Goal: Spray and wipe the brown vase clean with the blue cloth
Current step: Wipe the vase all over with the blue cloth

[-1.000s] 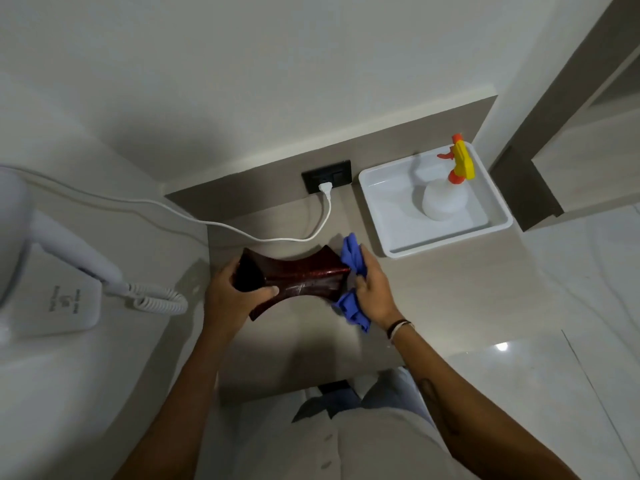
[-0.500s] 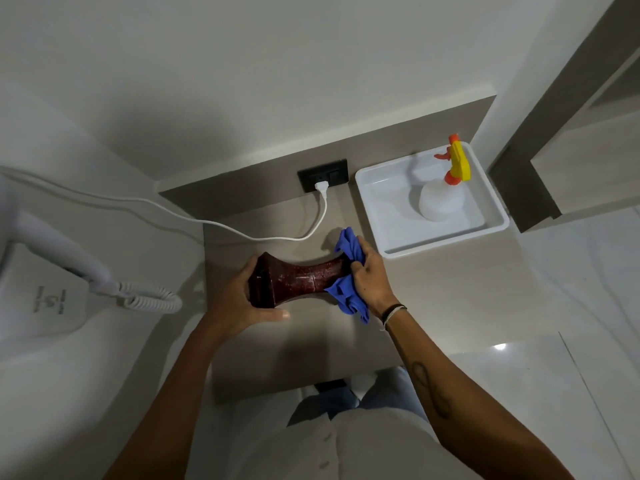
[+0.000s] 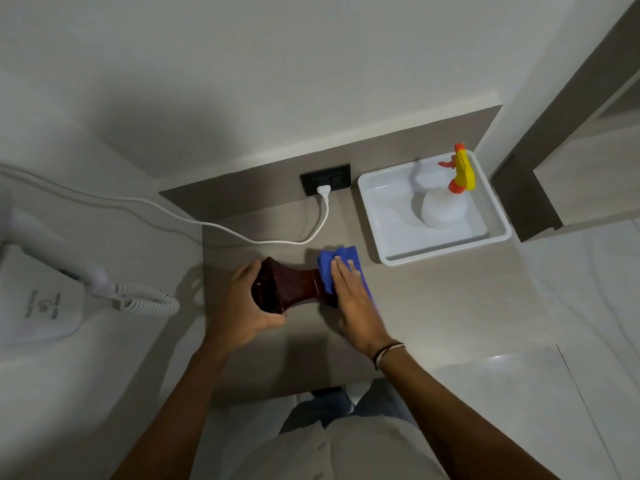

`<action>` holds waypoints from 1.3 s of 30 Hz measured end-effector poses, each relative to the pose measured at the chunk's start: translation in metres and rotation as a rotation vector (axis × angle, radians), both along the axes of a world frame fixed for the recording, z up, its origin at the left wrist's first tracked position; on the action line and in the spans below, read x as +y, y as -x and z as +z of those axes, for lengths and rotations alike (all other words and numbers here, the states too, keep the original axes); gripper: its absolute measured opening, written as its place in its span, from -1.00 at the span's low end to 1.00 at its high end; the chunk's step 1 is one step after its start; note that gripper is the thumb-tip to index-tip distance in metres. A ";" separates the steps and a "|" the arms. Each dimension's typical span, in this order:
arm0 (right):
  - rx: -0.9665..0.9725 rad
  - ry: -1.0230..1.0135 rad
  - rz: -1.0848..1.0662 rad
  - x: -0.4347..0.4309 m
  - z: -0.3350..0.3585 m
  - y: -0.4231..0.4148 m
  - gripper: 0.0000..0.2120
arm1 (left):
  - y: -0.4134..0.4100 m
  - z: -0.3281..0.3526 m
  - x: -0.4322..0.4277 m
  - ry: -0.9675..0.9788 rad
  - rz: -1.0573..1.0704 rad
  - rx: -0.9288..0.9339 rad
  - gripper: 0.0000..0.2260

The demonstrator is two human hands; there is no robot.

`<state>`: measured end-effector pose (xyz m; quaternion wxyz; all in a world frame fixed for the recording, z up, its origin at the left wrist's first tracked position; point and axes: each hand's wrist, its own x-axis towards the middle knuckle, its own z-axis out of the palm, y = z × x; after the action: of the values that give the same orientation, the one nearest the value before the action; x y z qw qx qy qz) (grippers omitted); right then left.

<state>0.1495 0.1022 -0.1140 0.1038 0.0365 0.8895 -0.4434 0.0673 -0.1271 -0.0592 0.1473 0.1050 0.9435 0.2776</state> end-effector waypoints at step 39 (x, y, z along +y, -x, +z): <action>0.358 0.047 0.211 -0.060 0.006 -0.001 -0.09 | -0.006 0.006 0.012 -0.056 0.104 -0.070 -0.17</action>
<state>0.1506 0.0419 -0.1084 -0.0091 -0.1385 0.8822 -0.4500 0.0730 -0.1152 -0.0531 0.1628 0.0501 0.9339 0.3145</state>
